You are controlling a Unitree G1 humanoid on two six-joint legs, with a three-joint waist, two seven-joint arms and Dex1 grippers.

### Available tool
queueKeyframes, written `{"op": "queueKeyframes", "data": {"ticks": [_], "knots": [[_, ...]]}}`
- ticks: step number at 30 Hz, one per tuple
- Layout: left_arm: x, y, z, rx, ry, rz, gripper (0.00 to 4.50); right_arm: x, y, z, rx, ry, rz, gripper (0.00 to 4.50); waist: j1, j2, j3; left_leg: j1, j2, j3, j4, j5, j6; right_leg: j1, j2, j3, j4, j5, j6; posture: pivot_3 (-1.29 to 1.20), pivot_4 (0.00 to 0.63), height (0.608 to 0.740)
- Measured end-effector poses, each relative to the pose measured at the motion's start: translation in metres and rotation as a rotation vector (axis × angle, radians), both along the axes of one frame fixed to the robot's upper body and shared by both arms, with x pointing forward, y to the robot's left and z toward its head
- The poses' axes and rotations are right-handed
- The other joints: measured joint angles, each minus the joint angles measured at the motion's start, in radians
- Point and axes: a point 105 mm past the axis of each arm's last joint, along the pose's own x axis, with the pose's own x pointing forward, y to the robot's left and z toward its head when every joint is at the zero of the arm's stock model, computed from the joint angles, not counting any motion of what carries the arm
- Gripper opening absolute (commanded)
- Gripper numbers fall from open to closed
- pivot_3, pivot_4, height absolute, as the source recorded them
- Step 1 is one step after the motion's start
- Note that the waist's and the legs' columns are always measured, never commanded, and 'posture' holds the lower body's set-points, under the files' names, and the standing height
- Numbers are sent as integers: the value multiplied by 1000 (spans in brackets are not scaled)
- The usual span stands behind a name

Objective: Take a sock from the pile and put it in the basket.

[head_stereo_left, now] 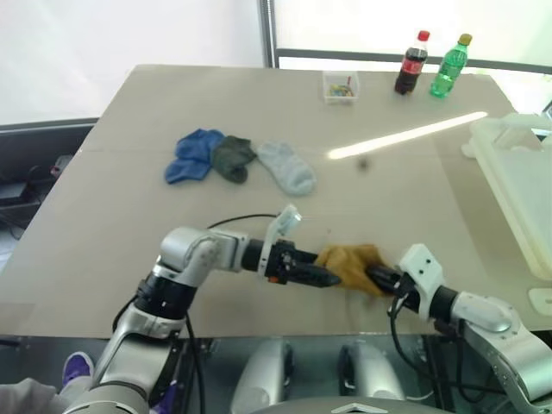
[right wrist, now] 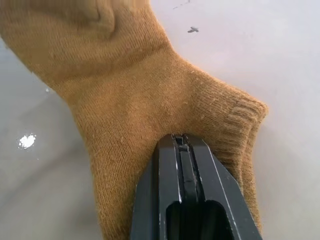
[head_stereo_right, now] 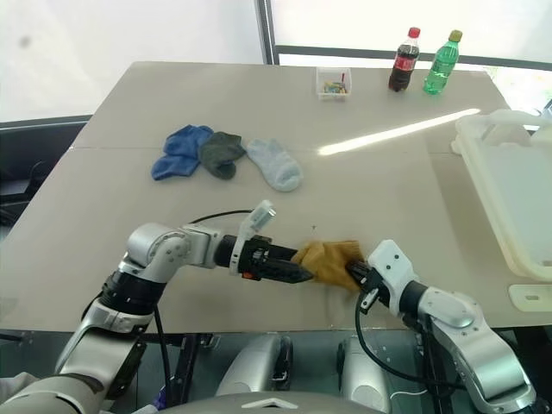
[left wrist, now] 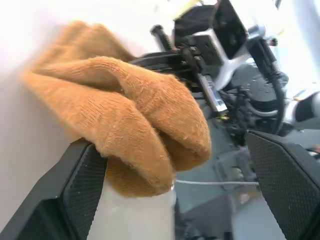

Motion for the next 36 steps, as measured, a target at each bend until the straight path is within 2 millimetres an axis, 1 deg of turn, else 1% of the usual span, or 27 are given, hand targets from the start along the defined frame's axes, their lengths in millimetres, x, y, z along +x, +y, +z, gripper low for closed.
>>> {"op": "queueKeyframes", "data": {"ticks": [4, 6, 10, 20, 24, 28, 33, 36], "knots": [[-2, -3, 5, -5, 19, -29, 4500, -3, 0, 0, 3, 8, -2, 52, -4, 0, 0, 0, 1, 0, 0, 0, 0, 0, 2, 0, 0, 0, 0, 0, 150, 729], [-4, -3, 2, -6, 72, -38, 4500, -3, -2, 0, 0, 10, -8, 52, -3, 0, 0, 0, 1, 0, 0, 0, 0, 0, 2, 0, 0, 0, 0, 0, 150, 729], [-5, -5, 3, -11, 98, -48, 4500, -3, -3, 0, 3, 13, -12, 52, -2, 0, 0, 0, 0, 0, 0, 0, 0, 0, 2, 0, 0, 0, 0, 0, 150, 729], [0, -30, 8, -70, 133, -75, 4500, -4, -1, 1, 17, 16, -9, 52, -2, 0, 0, 0, 0, 0, 0, 0, 0, 0, 2, 0, 0, 2, 3, 0, 150, 729], [1, -35, 7, -72, 143, -74, 4500, -2, 3, 10, 73, 10, -18, 52, -2, 0, 0, 0, 0, 0, 0, 0, 0, 0, 2, 1, 0, 2, 3, 0, 150, 729], [2, -36, 7, -72, 145, -74, 4500, 2, 2, 21, 122, -9, -43, 52, -2, 0, 0, 0, 0, 0, 0, 0, 0, 0, 2, 0, 0, 2, 3, 0, 150, 729], [2, -40, 6, -71, 149, -68, 4500, 3, 0, 25, 150, -5, -64, 52, -2, 0, 0, 0, 0, 0, 0, 0, 0, 0, 2, 1, 0, 2, 3, 0, 150, 729], [4, -49, 4, -83, 170, -51, 4500, 5, -1, 24, 144, -3, -83, 52, -1, 0, 0, 0, 0, 0, 0, 0, 0, 0, 2, 1, 0, 2, 3, 0, 150, 729]]}}
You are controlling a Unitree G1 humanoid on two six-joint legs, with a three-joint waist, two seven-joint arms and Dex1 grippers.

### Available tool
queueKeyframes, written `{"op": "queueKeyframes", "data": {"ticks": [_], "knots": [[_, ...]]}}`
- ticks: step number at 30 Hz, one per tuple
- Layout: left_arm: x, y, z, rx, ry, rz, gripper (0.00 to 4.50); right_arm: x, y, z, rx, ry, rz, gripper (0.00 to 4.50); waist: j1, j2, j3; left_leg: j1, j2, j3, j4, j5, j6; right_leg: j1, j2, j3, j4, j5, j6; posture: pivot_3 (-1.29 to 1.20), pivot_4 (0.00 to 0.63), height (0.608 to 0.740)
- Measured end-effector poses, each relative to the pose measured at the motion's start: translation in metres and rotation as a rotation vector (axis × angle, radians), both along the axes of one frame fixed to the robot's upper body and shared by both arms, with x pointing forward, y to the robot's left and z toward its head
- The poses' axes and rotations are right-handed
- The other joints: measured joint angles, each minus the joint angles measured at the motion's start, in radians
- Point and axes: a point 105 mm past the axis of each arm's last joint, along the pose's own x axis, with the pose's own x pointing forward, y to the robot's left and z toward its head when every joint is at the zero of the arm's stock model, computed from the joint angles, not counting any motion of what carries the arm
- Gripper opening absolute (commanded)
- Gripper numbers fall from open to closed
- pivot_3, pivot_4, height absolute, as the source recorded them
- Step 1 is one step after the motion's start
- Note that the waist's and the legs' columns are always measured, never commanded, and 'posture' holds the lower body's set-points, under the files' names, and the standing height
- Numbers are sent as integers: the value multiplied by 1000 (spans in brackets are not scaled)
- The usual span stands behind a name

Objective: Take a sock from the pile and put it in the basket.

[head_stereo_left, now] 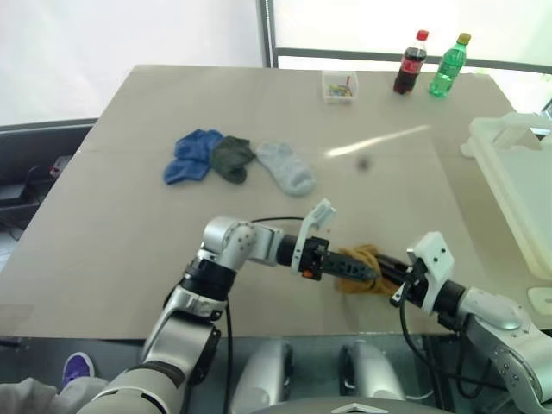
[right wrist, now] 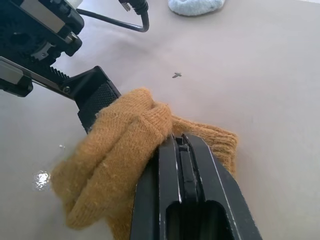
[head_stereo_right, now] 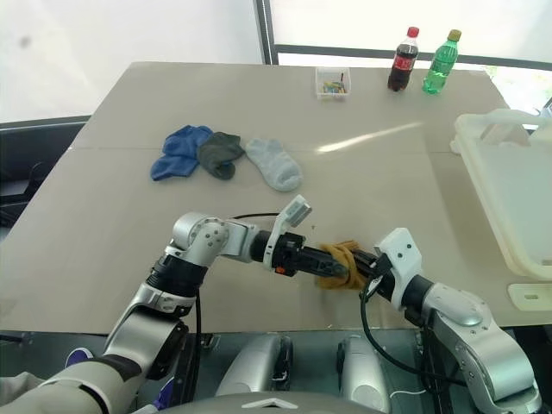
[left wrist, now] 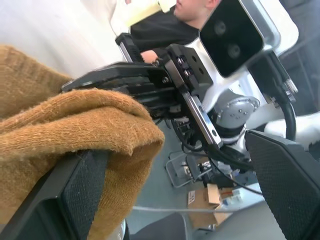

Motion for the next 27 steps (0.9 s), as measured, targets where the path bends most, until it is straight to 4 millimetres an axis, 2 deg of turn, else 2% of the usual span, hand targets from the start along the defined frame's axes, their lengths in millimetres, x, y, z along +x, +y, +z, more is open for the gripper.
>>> {"op": "queueKeyframes", "data": {"ticks": [8, 17, 21, 24, 27], "knots": [[10, -20, -3, -5, 21, 87, 4500, 8, -14, -1, -49, -23, -99, 52, 0, 0, 0, 0, 0, 0, 0, 0, 0, 0, 0, 0, 0, 0, 1, 0, 150, 729], [36, -41, -8, 18, 35, 242, 4500, 9, -37, -4, -76, -29, -251, 52, 1, 0, 0, 0, 0, 0, 0, 0, 0, 0, 0, 0, 0, 1, 1, 0, 150, 729], [44, -53, -12, 47, 33, 275, 4500, 7, -45, 4, -76, -59, -293, 52, 3, 0, 0, 0, -1, 0, 1, 0, 0, 1, 0, 0, 0, 1, 1, 0, 150, 729], [47, -56, -12, 61, 20, 285, 4500, 5, -41, 13, -64, -85, -268, 844, 2, 0, -1, 1, -1, 0, 1, 0, 0, 1, 0, 0, 0, 1, 1, 0, 150, 729], [48, -53, -13, 64, 17, 291, 4500, 10, -34, 21, -38, -109, -238, 2281, 0, 0, -1, 1, 0, 0, 2, 0, 1, 1, 0, 0, 1, 1, 1, 0, 150, 729]]}}
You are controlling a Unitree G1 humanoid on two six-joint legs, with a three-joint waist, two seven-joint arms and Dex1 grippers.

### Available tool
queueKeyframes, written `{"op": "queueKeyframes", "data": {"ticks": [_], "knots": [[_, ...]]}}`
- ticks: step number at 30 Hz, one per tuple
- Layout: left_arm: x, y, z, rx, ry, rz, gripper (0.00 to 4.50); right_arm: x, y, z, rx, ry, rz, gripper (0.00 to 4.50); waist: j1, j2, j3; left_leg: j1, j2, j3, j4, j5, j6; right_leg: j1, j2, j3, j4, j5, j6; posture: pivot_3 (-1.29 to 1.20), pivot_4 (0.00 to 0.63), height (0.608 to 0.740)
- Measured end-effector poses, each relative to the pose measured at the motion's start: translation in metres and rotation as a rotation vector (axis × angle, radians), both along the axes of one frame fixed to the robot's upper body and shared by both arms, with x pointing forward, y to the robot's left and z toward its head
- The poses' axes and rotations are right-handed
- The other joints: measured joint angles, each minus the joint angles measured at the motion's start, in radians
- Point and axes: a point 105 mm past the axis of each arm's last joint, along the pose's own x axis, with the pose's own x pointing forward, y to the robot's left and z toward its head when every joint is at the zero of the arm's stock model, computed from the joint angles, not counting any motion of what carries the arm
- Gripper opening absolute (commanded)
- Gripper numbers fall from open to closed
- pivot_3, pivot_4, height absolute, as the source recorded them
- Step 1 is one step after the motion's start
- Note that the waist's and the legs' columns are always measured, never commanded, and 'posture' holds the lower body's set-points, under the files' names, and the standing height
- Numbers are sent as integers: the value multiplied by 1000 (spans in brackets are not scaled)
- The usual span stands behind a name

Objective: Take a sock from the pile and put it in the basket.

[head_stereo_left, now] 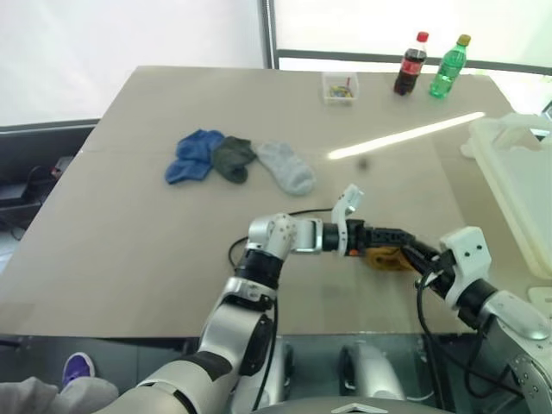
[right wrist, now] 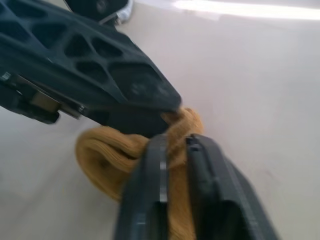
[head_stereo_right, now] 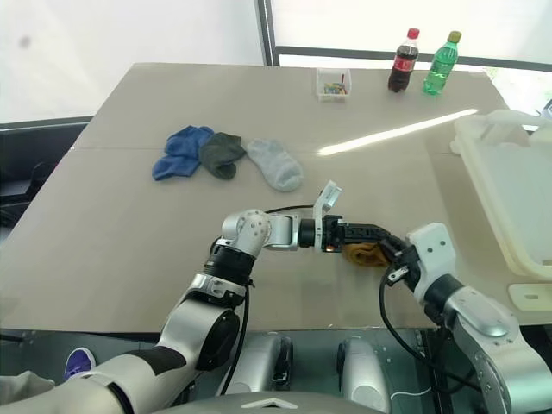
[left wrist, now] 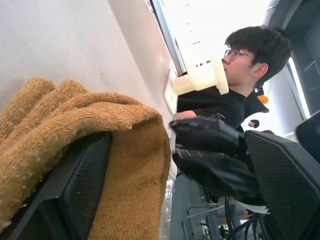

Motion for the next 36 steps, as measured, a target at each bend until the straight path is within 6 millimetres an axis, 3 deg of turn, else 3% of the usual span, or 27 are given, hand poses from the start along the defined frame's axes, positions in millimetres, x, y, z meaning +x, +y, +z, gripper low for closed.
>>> {"op": "queueKeyframes", "data": {"ticks": [1, 6, 11, 19, 25, 31, 36], "knots": [[0, 1, 0, -4, 1, -1, 4500, 3, 2, 3, 3, -14, 2, 2768, 0, 0, 0, 0, 0, 0, 0, 0, 0, 0, 0, 0, 0, 0, 0, 0, 150, 729], [-4, 11, 5, -18, -25, -33, 4500, 18, 11, -6, 35, 7, -2, 2768, -4, 0, 0, -1, 0, 0, -1, 0, 0, -1, 0, 1, 0, 0, 0, 0, 150, 729], [-10, 29, 4, -4, -125, -57, 4500, 26, 6, -25, 34, 72, -33, 2768, -2, 1, 0, -1, 0, 0, -2, 0, 0, -1, 0, 1, 0, 0, -1, 0, 150, 729], [-18, 44, 12, -22, -303, -82, 4500, 25, -2, -34, 7, 105, -34, 2768, -1, 1, 0, -1, 0, 0, -2, 0, 0, -1, -1, 1, 0, -2, -4, 0, 150, 729], [-23, 75, 20, 1, -511, -97, 4500, 22, -2, -34, -66, 139, 25, 2768, -2, 1, 0, -1, 0, 0, -2, 0, 0, -1, -2, 1, 0, -2, -5, 0, 150, 729], [-27, 108, 18, 101, -838, -117, 4500, 25, -2, -31, -118, 218, 73, 2768, 0, 1, 0, -1, 0, -1, -2, 0, 0, -1, -7, 2, -2, -2, -5, 0, 150, 729], [-40, 132, 19, 110, -880, -145, 4500, 22, -3, -33, -167, 297, 128, 2768, 0, 1, 0, -2, 0, -2, -3, -1, 1, -1, -8, 1, -5, -2, -5, 0, 150, 729]]}}
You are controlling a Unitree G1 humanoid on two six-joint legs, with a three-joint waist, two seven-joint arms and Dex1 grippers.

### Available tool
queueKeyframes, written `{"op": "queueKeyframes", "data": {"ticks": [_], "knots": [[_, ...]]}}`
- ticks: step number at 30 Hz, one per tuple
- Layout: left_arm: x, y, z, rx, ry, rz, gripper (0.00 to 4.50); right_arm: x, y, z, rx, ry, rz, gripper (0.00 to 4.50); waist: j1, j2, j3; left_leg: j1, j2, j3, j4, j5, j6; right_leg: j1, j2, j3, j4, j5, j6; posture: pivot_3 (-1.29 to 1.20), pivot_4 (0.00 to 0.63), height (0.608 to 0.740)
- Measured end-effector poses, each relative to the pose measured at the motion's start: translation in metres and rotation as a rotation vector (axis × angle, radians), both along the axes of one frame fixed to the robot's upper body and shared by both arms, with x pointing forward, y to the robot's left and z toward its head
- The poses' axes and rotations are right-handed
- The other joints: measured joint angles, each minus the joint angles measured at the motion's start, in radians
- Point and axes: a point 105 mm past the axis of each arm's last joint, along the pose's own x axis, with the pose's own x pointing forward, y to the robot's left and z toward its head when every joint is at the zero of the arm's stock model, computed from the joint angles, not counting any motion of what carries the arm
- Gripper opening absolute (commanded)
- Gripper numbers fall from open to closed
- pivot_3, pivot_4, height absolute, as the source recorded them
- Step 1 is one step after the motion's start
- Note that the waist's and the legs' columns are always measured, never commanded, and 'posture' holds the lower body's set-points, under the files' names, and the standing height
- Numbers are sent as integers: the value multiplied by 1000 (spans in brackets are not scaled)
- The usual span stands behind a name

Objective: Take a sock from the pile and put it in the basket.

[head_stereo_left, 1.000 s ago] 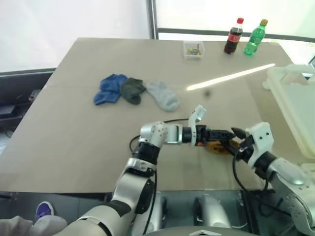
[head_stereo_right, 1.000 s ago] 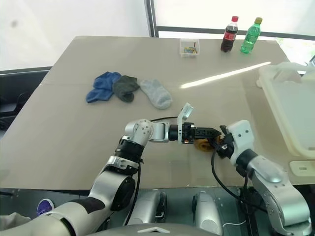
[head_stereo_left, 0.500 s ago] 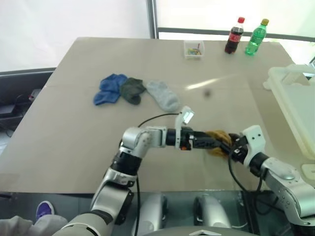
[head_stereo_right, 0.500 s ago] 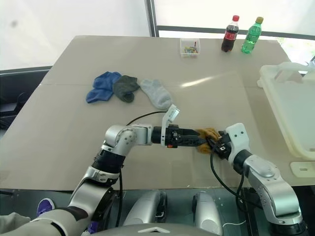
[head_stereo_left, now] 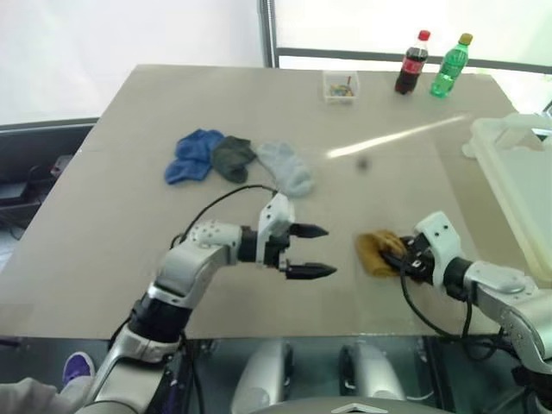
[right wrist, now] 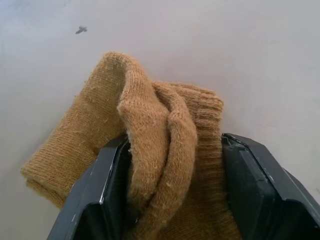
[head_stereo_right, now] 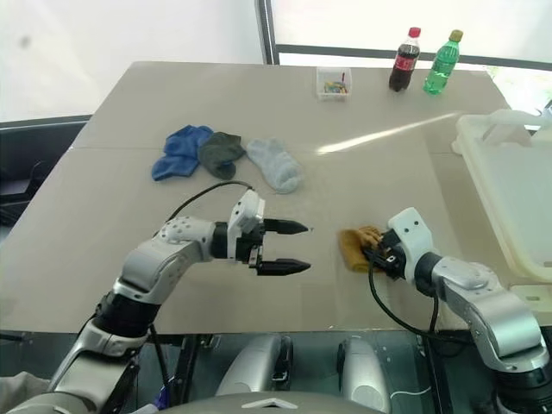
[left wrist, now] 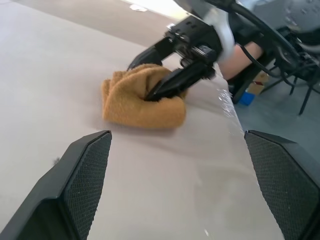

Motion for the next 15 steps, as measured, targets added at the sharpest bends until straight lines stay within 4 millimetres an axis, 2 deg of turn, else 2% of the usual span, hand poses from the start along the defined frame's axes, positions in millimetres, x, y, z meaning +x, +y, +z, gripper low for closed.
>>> {"op": "queueKeyframes", "data": {"ticks": [4, 7, 8, 12, 15], "knots": [[-4, 16, 5, 27, -44, 13, 4500, 1, -2, -2, -19, 30, 21, 2768, 2, 0, 0, -1, 0, -1, 0, 0, 1, 1, 0, -2, -3, 0, 0, 0, 150, 729], [-8, 22, 9, 40, -70, 14, 4500, 1, -2, -2, -46, 57, 56, 1927, 3, -2, -1, -1, -1, -1, 0, -1, 2, 2, 0, -2, -4, 0, 0, 0, 150, 729], [-8, 24, 10, 38, -76, 19, 4500, 0, -1, -3, -48, 64, 68, 1374, 4, -2, -2, -1, -1, -2, 0, -1, 2, 2, 0, -3, -5, 0, 0, 0, 150, 729], [-9, 25, 12, 40, -92, 27, 4500, -5, 0, -9, -83, 98, 117, 66, 9, -8, -13, 4, 0, -5, 0, -3, 4, 11, 0, -9, -11, 0, 1, 0, 150, 729], [-8, 24, 12, 36, -97, 41, 4500, -4, 0, -12, -77, 111, 112, 27, 10, -12, -18, 5, 0, -7, 0, -3, 4, 13, -1, -12, -12, 0, 1, 0, 150, 729]]}}
